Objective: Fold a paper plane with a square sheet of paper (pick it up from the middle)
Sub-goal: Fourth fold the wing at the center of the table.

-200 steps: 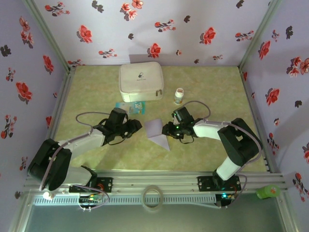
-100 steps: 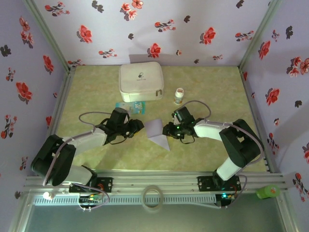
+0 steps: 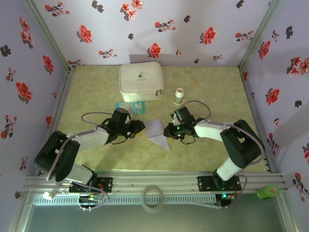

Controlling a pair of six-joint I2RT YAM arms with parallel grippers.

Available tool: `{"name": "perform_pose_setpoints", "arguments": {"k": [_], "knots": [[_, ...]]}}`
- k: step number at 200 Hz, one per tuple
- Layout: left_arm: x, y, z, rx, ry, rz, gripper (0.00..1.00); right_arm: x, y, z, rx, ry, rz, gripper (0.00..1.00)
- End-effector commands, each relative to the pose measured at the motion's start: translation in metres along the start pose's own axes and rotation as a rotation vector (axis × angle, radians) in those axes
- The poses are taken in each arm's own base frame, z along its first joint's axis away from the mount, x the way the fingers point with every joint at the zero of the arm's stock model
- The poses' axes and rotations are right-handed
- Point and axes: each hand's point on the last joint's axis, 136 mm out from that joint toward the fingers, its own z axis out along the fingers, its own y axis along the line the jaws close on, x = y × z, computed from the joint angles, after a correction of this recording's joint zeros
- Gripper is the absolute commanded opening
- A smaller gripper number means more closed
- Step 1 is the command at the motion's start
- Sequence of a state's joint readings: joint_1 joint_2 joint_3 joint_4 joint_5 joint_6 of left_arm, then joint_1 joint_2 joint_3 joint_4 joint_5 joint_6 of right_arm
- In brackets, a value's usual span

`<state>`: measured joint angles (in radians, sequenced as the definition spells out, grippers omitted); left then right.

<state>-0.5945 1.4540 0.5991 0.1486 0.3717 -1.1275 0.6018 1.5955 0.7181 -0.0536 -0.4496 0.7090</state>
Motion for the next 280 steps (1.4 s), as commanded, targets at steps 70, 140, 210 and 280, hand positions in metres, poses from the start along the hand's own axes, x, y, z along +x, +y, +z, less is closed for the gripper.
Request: {"name": "perform_pose_setpoints", "arguments": {"k": [70,140,210,280], "knots": [[-0.002,-0.005,0.006,0.013,0.026,-0.013,0.45,0.000,0.015,-0.013,-0.167,-0.048,0.043,0.08],[-0.003,-0.012,0.016,0.026,0.061,-0.011,0.48,-0.002,0.016,-0.026,-0.227,-0.090,0.063,0.06],[-0.002,-0.016,0.023,0.053,0.080,-0.025,0.48,-0.007,0.019,-0.031,-0.261,-0.107,0.072,0.06],[-0.005,-0.021,0.039,0.077,0.109,-0.026,0.47,-0.004,0.013,-0.029,-0.259,-0.100,0.086,0.06]]}}
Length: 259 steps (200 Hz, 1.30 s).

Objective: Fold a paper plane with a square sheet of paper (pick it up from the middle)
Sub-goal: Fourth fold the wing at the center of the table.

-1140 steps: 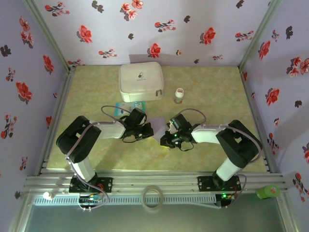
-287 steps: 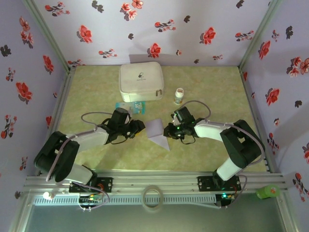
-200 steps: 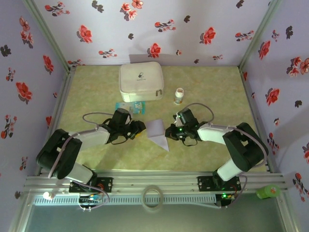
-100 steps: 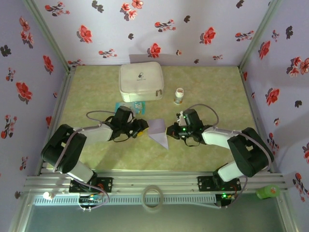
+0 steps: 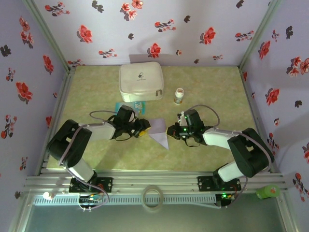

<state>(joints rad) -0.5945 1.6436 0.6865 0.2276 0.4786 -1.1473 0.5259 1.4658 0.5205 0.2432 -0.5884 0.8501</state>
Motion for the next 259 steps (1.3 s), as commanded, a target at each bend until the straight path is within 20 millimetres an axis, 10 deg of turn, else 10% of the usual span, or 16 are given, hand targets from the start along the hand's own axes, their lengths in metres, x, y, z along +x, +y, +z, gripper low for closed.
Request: {"name": "perform_pose_setpoints", "arguments": {"k": [1,142,259], "knots": [[-0.007,-0.014,0.005,0.047,0.004,0.005,0.47,-0.002,0.004,-0.004,-0.032,-0.009,0.006,0.06],[-0.004,-0.015,0.021,0.043,0.048,0.007,0.43,-0.003,0.005,-0.006,-0.052,-0.014,0.015,0.06],[-0.006,-0.020,0.018,0.060,0.033,0.024,0.16,0.000,-0.007,-0.006,-0.014,-0.007,0.022,0.07]]}}
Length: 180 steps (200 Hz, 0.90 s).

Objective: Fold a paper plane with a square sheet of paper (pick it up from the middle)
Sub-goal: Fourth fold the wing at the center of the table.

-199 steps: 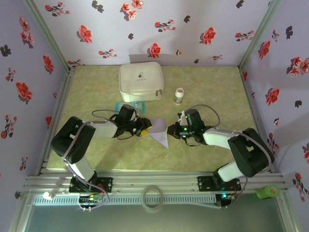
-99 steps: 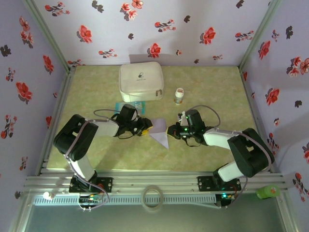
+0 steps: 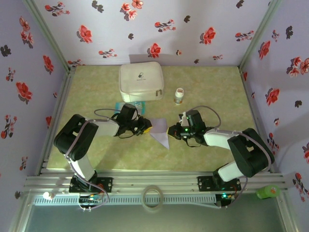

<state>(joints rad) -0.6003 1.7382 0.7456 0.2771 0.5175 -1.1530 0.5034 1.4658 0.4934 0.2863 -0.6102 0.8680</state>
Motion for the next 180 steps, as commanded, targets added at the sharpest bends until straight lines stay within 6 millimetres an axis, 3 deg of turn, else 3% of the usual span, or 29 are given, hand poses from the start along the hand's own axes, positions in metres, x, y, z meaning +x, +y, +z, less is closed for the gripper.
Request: {"name": "perform_pose_setpoints", "arguments": {"k": [1,71,106,139,180], "knots": [[-0.001,-0.012,0.000,0.032,-0.002,0.021,0.16,0.002,-0.004,-0.003,0.007,0.003,0.000,0.07],[-0.004,-0.018,-0.006,0.053,-0.033,0.047,0.00,0.002,-0.005,-0.006,0.033,-0.001,-0.006,0.11],[-0.005,-0.025,-0.016,0.039,-0.110,0.053,0.00,-0.004,-0.015,-0.021,0.141,-0.061,-0.047,0.34],[0.002,-0.029,-0.020,0.002,-0.188,0.046,0.00,-0.014,-0.030,-0.047,0.301,-0.156,-0.136,0.42],[0.009,-0.037,-0.014,0.009,-0.223,0.026,0.00,-0.012,-0.018,-0.057,0.354,-0.226,-0.334,0.51]]}}
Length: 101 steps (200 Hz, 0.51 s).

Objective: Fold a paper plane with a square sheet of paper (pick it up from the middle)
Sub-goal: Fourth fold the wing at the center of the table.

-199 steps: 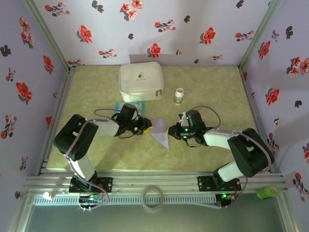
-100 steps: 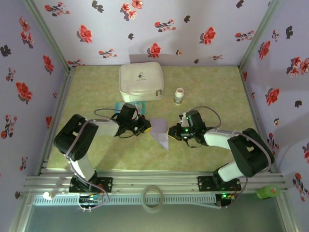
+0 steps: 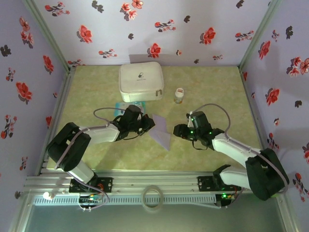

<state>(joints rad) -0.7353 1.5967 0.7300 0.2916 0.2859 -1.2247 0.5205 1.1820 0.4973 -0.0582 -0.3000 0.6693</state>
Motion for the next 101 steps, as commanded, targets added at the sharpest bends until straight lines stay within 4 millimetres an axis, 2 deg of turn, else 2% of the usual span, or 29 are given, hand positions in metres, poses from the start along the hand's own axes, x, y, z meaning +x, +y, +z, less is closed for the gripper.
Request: {"name": "perform_pose_setpoints", "arguments": {"k": [1,23,56,101], "knots": [[-0.003,0.007,-0.001,-0.031,-0.065,-0.037,0.00,-0.002,-0.004,-0.007,0.097,-0.062,-0.159,0.51],[-0.005,0.007,-0.003,-0.035,-0.082,-0.048,0.00,0.005,0.006,-0.006,0.159,-0.098,-0.337,0.52],[-0.007,0.005,-0.009,-0.028,-0.101,-0.054,0.00,0.023,0.033,-0.001,0.159,-0.137,-0.604,0.51],[-0.006,-0.001,-0.011,-0.008,-0.100,-0.067,0.00,0.038,0.051,0.012,0.175,-0.191,-0.805,0.49]]}}
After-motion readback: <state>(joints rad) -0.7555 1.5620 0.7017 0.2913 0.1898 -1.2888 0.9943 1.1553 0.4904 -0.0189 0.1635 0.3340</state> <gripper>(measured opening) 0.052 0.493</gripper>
